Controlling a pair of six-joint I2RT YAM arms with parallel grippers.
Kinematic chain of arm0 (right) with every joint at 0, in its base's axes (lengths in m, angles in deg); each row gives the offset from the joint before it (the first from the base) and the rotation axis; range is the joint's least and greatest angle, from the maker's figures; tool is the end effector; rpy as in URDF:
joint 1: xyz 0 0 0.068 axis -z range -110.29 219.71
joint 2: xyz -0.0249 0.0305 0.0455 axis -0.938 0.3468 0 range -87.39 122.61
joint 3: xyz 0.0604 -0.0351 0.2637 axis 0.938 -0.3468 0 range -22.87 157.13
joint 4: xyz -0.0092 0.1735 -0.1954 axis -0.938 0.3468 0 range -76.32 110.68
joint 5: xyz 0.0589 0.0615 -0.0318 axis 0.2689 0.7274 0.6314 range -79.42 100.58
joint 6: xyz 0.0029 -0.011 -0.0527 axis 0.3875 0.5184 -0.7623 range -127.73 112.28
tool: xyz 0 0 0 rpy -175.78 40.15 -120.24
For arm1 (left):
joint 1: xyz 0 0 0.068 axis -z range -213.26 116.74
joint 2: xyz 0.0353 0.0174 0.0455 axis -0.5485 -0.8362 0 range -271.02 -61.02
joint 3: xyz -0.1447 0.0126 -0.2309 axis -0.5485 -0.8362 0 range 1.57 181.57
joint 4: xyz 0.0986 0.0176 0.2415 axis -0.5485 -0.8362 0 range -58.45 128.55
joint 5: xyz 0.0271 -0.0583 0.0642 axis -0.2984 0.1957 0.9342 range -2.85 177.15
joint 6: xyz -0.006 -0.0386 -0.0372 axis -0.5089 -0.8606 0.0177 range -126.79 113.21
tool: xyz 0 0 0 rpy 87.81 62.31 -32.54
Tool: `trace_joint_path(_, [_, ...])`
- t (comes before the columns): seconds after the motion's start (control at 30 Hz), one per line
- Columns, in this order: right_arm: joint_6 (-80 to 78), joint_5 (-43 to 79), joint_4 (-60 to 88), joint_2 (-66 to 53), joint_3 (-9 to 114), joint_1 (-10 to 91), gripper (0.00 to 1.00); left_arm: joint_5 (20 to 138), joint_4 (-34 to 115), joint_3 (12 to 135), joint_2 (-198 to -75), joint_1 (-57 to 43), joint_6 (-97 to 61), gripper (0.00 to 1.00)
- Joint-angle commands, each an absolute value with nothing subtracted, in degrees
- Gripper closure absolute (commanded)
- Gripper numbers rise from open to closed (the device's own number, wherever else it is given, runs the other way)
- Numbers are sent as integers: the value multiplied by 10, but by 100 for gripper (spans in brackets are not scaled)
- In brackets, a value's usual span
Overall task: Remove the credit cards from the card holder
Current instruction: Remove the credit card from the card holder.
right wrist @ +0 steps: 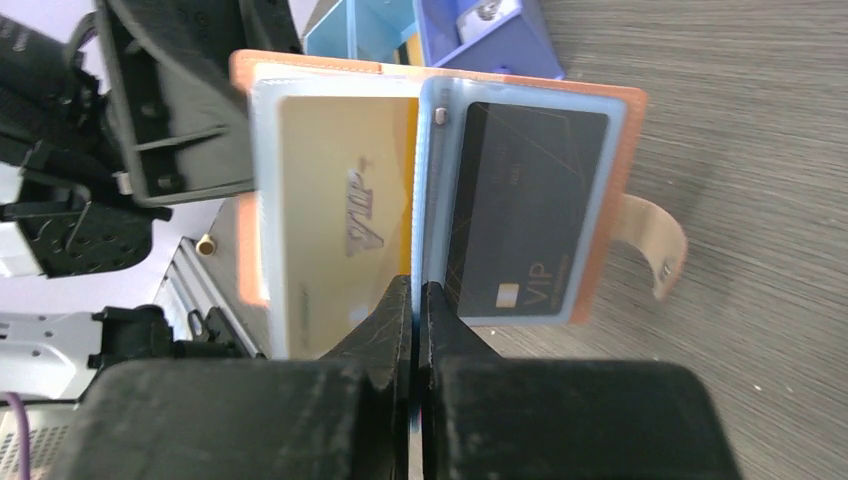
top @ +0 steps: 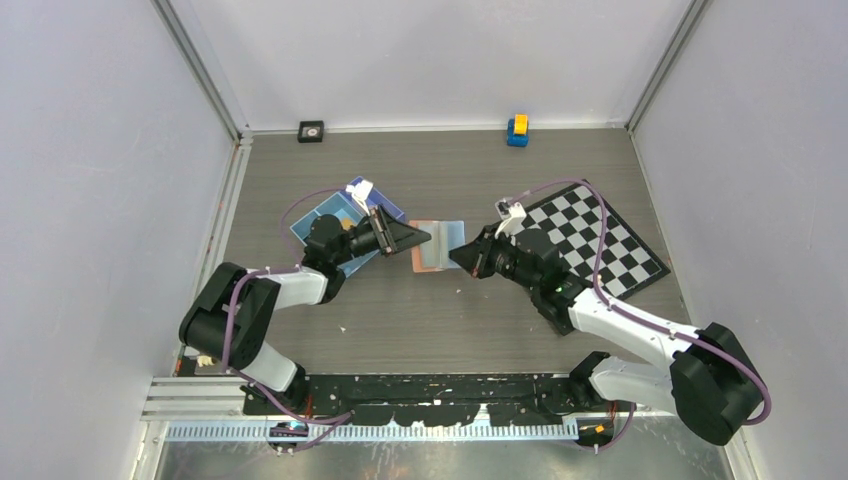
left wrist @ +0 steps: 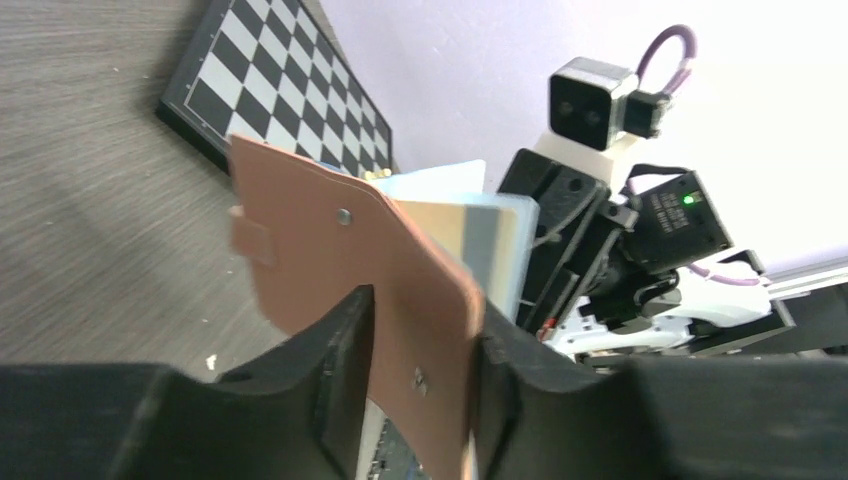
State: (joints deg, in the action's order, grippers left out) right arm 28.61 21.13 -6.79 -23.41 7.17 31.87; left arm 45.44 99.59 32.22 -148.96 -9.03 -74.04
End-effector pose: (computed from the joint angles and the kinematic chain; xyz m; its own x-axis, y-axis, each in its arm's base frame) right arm 0.1910 0.1566 0.2383 -0.5889 0.2801 -0.7581 -0.4901 0.6222 0.6105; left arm 0.2582 -0.1422 0.2102 -0.8177 -0.3870 -0.4261 0.4077 0.1331 -0.9034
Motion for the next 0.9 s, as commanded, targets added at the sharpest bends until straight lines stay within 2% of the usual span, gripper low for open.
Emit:
trace_joint_path(0.0, [287, 173, -82, -263, 72, 325, 99, 454, 1055, 327, -1489, -99, -753, 54])
trace_joint_path(0.3, [283, 193, -86, -256, 77, 326, 100, 456, 1025, 333, -1497, -92, -734, 19])
trace_joint_path(0.57, [273, 172, -28, -224, 116, 323, 100, 490, 805, 388, -1458, -34, -605, 15])
trace_joint_path(0.73, [271, 153, -20, -209, 127, 309, 99, 552, 667, 415, -1424, -3, -518, 11])
trace_joint_path(0.87, [250, 121, -3, -184, 149, 271, 100, 559, 629, 439, -1442, 12, -501, 11])
